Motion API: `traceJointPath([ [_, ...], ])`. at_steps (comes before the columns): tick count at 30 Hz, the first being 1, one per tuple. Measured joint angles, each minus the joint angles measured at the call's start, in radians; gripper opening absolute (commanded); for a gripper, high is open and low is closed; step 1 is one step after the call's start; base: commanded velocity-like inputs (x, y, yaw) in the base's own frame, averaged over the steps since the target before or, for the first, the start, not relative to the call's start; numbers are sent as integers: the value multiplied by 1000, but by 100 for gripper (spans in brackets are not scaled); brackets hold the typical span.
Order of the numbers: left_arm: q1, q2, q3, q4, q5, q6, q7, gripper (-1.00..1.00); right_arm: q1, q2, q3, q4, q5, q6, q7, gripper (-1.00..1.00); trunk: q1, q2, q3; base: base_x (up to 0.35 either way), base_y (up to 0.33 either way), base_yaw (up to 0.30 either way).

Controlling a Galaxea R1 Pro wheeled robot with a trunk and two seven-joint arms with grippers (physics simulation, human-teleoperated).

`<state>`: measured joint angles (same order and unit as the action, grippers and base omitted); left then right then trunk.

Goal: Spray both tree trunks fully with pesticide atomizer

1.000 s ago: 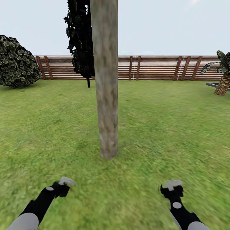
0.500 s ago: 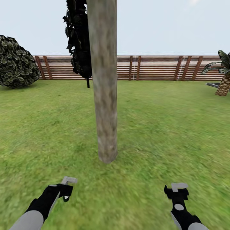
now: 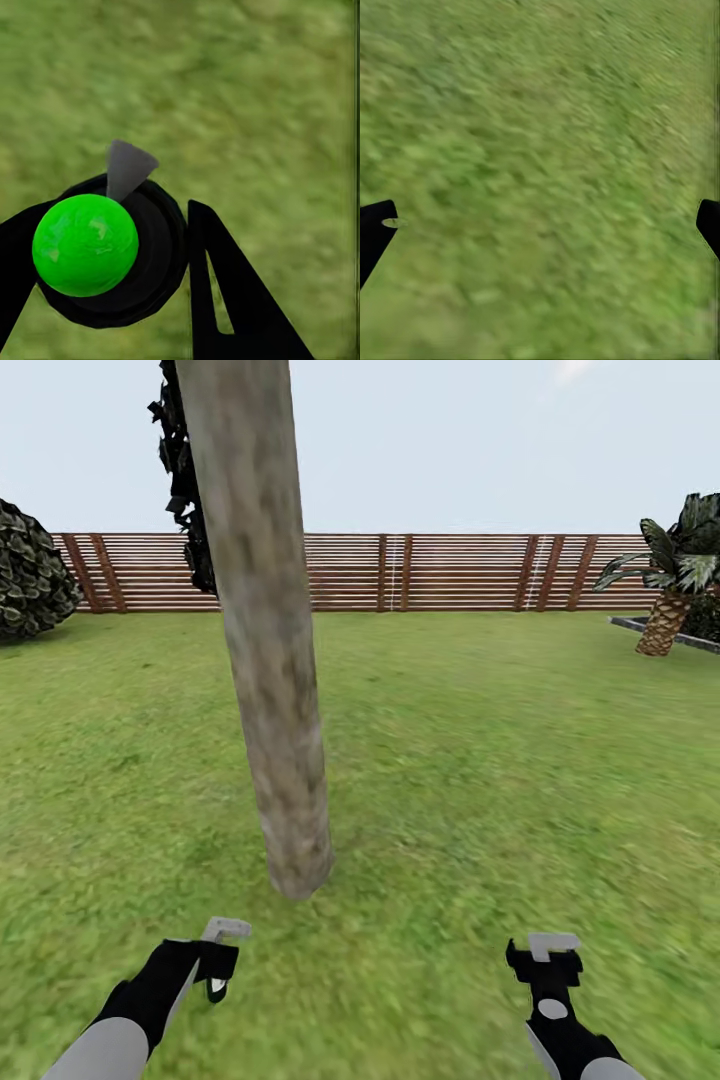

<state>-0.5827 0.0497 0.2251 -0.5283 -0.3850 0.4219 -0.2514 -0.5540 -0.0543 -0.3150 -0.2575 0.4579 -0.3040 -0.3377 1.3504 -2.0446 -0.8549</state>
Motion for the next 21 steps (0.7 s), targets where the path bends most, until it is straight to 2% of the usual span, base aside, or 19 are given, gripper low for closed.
traceJointPath([
  [4, -12, -2, 1, -13, 1, 29, 1, -100, 0, 0, -1, 0, -1, -1, 0, 100, 0, 0, 0, 333, -90, -224],
  [5, -16, -3, 2, -17, 1, 33, 1, -100, 0, 1, 0, 0, -1, -1, 0, 100, 0, 0, 0, -49, 0, 0],
  [6, -26, -12, 1, -43, 4, 101, 0, -100, 3, 0, -2, 60, -2, -3, 1, 100, 1, 0, 0, -25, 0, 0],
  [11, -39, -12, 1, -45, 1, 104, 0, -100, 3, 0, -1, 66, -1, -3, 1, 100, 1, 0, 0, -8, 0, -13],
  [14, -45, -12, 1, -45, 1, 103, 1, -100, 3, 0, -1, 65, -1, -3, 1, 100, 1, 0, 0, -135, 36, -173],
  [21, -69, -14, 2, -45, 2, 103, 1, -100, 3, 0, -1, 65, -1, -3, 1, 100, 1, 0, 0, -286, 96, -247],
])
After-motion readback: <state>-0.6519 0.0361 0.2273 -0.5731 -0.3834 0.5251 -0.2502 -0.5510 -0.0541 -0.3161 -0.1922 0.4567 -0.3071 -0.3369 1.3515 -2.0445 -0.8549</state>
